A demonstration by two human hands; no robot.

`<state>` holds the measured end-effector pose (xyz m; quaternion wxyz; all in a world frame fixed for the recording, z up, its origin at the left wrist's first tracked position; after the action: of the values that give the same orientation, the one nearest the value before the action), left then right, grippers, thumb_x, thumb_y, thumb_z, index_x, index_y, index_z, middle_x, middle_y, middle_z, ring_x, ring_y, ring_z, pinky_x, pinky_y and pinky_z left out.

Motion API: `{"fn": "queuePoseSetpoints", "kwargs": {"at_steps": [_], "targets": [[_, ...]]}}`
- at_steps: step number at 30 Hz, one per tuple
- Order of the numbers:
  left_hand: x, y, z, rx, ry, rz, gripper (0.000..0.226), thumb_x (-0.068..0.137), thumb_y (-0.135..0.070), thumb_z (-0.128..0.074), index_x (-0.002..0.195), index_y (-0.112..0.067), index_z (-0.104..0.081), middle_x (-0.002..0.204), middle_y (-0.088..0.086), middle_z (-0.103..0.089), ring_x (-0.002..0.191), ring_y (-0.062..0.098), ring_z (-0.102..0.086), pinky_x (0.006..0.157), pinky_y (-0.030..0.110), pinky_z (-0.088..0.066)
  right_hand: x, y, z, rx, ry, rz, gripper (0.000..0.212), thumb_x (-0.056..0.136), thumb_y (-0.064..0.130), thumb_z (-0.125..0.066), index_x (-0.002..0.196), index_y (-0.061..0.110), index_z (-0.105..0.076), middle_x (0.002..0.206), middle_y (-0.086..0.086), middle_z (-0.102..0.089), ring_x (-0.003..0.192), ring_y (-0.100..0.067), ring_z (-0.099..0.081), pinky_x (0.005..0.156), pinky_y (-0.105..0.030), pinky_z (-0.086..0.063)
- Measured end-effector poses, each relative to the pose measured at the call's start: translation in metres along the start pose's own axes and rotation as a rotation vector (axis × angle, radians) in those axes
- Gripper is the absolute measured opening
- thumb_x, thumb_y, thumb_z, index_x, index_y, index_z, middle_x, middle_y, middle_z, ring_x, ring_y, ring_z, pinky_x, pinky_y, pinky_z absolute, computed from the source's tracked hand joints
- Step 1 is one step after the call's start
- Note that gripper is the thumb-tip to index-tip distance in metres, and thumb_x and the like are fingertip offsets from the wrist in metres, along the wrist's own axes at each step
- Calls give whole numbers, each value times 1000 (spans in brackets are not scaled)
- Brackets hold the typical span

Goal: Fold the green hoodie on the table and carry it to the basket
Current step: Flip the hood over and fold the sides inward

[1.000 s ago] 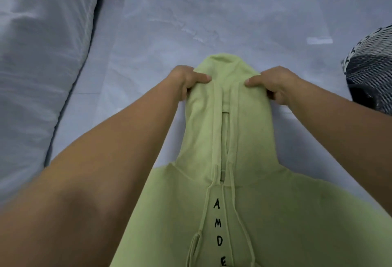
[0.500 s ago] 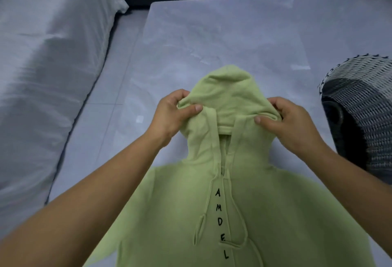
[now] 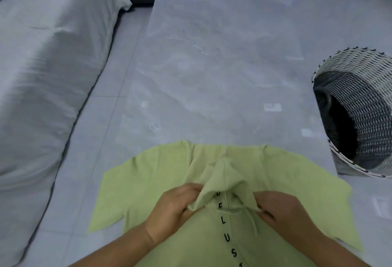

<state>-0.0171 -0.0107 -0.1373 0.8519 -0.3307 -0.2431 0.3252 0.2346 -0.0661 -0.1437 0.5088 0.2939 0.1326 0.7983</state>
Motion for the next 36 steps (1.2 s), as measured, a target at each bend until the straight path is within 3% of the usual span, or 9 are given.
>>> {"fn": "queuePoseSetpoints", "kwargs": {"at_steps": [7, 11, 13, 16, 21, 24, 26, 30, 36], "targets": [[-47, 18, -29, 205, 287, -34, 14, 82, -22, -48, 96, -23, -50, 113, -12, -59, 96, 3, -59, 78, 12, -47, -58, -5, -31, -14, 164, 87, 36, 99, 22, -33, 102, 21, -68, 103, 7, -72, 97, -3, -63, 87, -14, -45], [-77, 23, -37, 566, 356, 200, 40, 96, -42, -3, 117, -53, -35, 93, -53, -49, 101, -28, -40, 93, -4, -26, -79, -10, -43, -65, 246, 108, 34, 101, 20, -28, 109, 21, -62, 119, 2, -65, 113, -7, -54, 96, -17, -41], [-84, 29, -46, 584, 435, 132, 53, 99, -33, -8, 111, -43, -59, 112, -34, -60, 115, -10, -38, 106, 10, -26, -90, -12, -48, -111, 274, 132, 33, 101, 20, -30, 107, 19, -62, 124, -1, -62, 118, -10, -49, 98, -21, -39], [-98, 47, -52, 664, 423, -234, 31, 99, -21, -38, 97, -17, -68, 128, 0, -61, 122, 14, -48, 110, 34, -31, -100, -10, -49, -158, 277, 159, 27, 98, 18, -36, 101, 19, -63, 120, -2, -66, 116, -14, -50, 104, -24, -32], [-97, 31, -36, 646, 295, -284, 3, 88, -18, -49, 89, -17, -52, 115, 2, -63, 109, 19, -54, 100, 36, -36, -100, 4, -36, -175, 291, 102, 15, 72, 17, -50, 82, 22, -60, 113, 0, -59, 103, -15, -50, 101, -27, -29], [-89, 1, -50, 535, 159, -47, 12, 84, -30, -48, 90, -19, -48, 98, -3, -55, 88, 14, -50, 79, 22, -37, -100, 24, -45, -81, 236, -138, 25, 92, 39, -33, 96, 23, -52, 106, 5, -48, 94, -9, -48, 84, -21, -37], [-87, -14, -69, 429, 42, 302, 27, 86, -46, -45, 91, -20, -49, 87, -5, -52, 79, 11, -47, 70, 20, -37, -99, 41, -55, 111, 161, -600, 37, 87, 53, -41, 98, 20, -52, 93, 7, -49, 86, -7, -50, 75, -20, -41], [-82, -37, -96, -43, -268, 1263, 45, 72, -45, -71, 88, -15, -43, 90, 1, -45, 81, 22, -49, 75, 32, -43, -94, 58, -68, 541, -50, -1418, 37, 76, 23, -72, 91, 1, -45, 74, -2, -49, 77, -28, -52, 68, -31, -36], [-86, -46, -126, -367, -408, 1541, 40, 66, -21, -80, 70, -12, -41, 67, 3, -48, 67, 22, -47, 62, 31, -34, -84, 57, -60, 671, -96, -1510, 16, 80, 15, -68, 68, 12, -59, 75, -8, -65, 68, -17, -58, 59, -28, -41]]}}
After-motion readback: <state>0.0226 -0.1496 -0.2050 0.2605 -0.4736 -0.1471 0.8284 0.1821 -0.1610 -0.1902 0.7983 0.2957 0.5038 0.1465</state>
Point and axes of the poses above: each hand's wrist, its own x-axis towards the middle knuckle, its own z-axis out of the back of the hand, y = z × x, the point moved 1 cm from there along x, towards the middle knuckle
